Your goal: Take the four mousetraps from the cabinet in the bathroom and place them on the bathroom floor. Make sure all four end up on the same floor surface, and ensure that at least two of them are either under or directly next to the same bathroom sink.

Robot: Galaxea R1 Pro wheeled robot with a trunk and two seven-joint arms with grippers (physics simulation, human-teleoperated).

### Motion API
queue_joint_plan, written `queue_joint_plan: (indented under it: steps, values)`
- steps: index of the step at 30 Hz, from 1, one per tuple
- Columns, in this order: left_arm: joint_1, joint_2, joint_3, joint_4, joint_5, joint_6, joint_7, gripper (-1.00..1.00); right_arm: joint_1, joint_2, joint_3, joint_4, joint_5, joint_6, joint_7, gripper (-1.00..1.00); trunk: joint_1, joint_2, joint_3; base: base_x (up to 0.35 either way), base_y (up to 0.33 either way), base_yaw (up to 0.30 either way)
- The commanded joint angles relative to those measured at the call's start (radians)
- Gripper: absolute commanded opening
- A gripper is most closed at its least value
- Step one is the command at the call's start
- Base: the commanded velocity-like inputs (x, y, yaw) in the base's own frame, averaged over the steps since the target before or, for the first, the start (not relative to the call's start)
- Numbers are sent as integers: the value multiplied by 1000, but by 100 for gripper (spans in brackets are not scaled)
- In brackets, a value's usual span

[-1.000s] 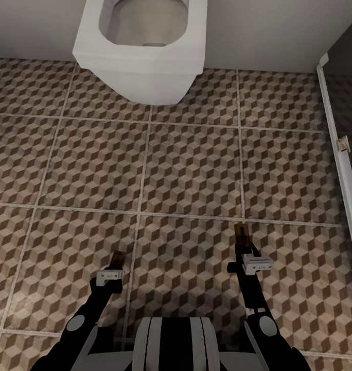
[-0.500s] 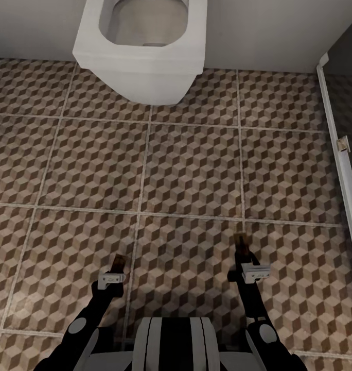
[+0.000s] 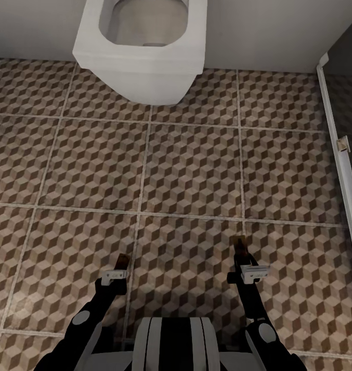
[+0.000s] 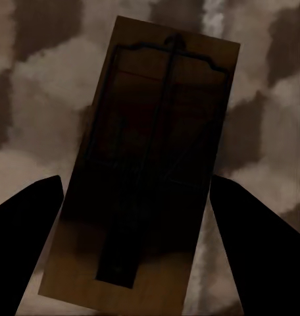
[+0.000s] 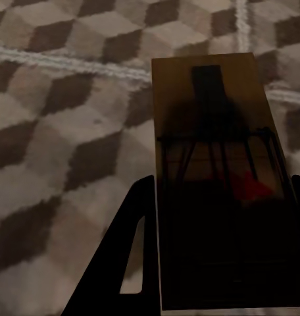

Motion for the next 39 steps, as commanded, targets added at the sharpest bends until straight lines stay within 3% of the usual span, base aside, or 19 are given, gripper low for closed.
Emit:
queue_joint_plan:
  steps: [1, 9, 17, 31, 36, 39]
  values:
    - [-1, 1, -2, -8, 10, 14, 4, -100, -2, -1, 2, 0, 9, 3, -10, -100, 0, 0, 0, 0, 0, 0]
    - [-8, -22, -1, -81, 8, 126, 8, -100, -32, -2, 2, -11, 10, 64, -8, -100, 0, 0, 0, 0, 0, 0]
    - [-54, -49, -1, -82, 7, 155, 30, -100, -79, -2, 2, -10, 10, 98, -8, -100, 0, 0, 0, 0, 0, 0]
    - [-164, -52, -1, -81, 7, 202, 59, -100, -198, -1, 3, -9, 9, 171, -7, -100, 0, 0, 0, 0, 0, 0]
    - [-216, -51, 0, -61, 7, 289, 59, -100, -214, 5, 4, -6, 9, 199, -6, -100, 0, 0, 0, 0, 0, 0]
    - [-233, -50, 0, -63, 5, 304, 58, -100, -235, 6, 4, -6, 11, 220, -6, -100, 0, 0, 0, 0, 0, 0]
